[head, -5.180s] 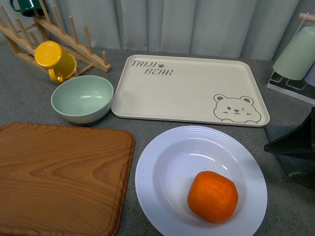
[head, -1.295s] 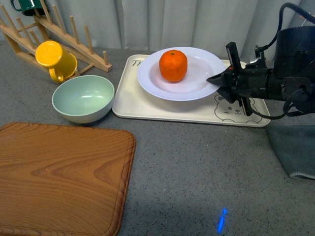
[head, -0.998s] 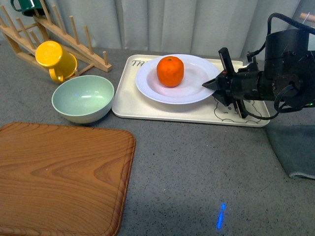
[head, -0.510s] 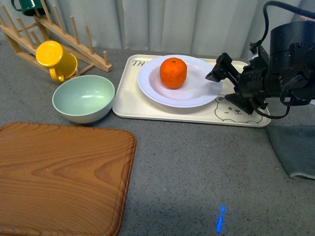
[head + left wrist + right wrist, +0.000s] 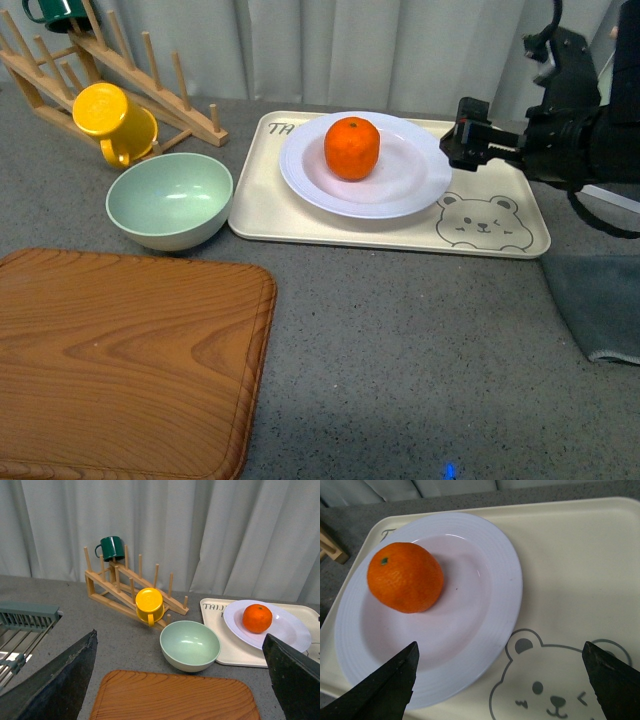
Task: Place orange and plate with both arms
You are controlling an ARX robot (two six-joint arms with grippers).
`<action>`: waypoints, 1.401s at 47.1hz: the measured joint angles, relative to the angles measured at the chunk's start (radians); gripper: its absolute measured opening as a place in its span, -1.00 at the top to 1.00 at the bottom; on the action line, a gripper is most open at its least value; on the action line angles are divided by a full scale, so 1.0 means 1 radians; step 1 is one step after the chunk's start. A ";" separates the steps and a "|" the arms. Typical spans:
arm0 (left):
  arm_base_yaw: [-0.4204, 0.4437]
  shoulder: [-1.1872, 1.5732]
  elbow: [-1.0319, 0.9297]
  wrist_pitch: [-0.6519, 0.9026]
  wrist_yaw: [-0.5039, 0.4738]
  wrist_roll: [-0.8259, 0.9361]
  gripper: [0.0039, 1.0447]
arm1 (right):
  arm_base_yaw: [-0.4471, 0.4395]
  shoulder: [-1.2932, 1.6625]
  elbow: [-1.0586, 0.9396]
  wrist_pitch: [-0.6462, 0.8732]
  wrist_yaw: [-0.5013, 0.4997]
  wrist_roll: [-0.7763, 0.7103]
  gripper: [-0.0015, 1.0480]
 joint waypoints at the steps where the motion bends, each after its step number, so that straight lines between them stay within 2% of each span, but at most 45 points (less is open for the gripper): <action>1: 0.000 0.000 0.000 0.000 0.000 0.000 -0.88 | -0.002 -0.023 -0.020 -0.001 0.000 -0.006 -0.83; 8: 0.000 0.000 0.000 0.000 0.000 0.000 -0.88 | -0.034 -0.214 -0.201 -0.014 0.032 -0.026 -0.83; 18: 0.000 0.000 0.000 0.000 0.000 0.000 -0.88 | -0.126 -0.512 -0.468 -0.047 0.123 -0.015 -0.83; 23: 0.000 0.000 0.000 0.000 0.000 0.000 -0.88 | -0.164 -0.632 -0.558 -0.066 0.132 -0.034 -0.83; 27: 0.000 0.000 0.000 0.000 0.000 0.000 -0.88 | -0.195 -0.738 -0.635 -0.103 0.149 -0.064 -0.83; 33: 0.000 0.000 0.000 0.000 0.000 0.000 -0.88 | -0.269 -0.994 -0.782 -0.252 0.126 -0.148 -0.83; 46: 0.000 -0.001 0.000 0.000 0.000 0.000 -0.88 | -0.284 -1.072 -0.806 -0.269 0.125 -0.183 -0.83; 49: 0.000 0.000 0.000 0.000 0.000 0.000 -0.88 | -0.283 -1.006 -0.865 -0.043 0.112 -0.187 -0.69; 51: 0.000 -0.001 0.000 0.000 0.000 0.000 -0.88 | -0.274 -0.931 -0.952 0.267 0.126 -0.192 -0.49; 53: 0.000 -0.002 0.000 0.000 0.000 0.000 -0.88 | -0.263 -0.925 -1.013 0.445 0.135 -0.195 -0.33; 55: 0.000 0.000 0.000 0.000 -0.001 0.000 -0.88 | -0.254 -0.958 -1.029 0.533 0.140 -0.198 -0.19; 59: 0.000 -0.001 0.000 0.000 0.001 0.000 -0.88 | -0.235 -1.080 -1.037 0.518 0.163 -0.200 0.15; 62: 0.000 -0.001 0.000 0.000 0.000 0.000 -0.88 | -0.221 -1.162 -1.057 0.444 0.174 -0.201 0.42; 66: 0.000 -0.001 0.000 0.000 0.000 0.000 -0.88 | -0.182 -1.267 -1.054 0.310 0.227 -0.202 0.65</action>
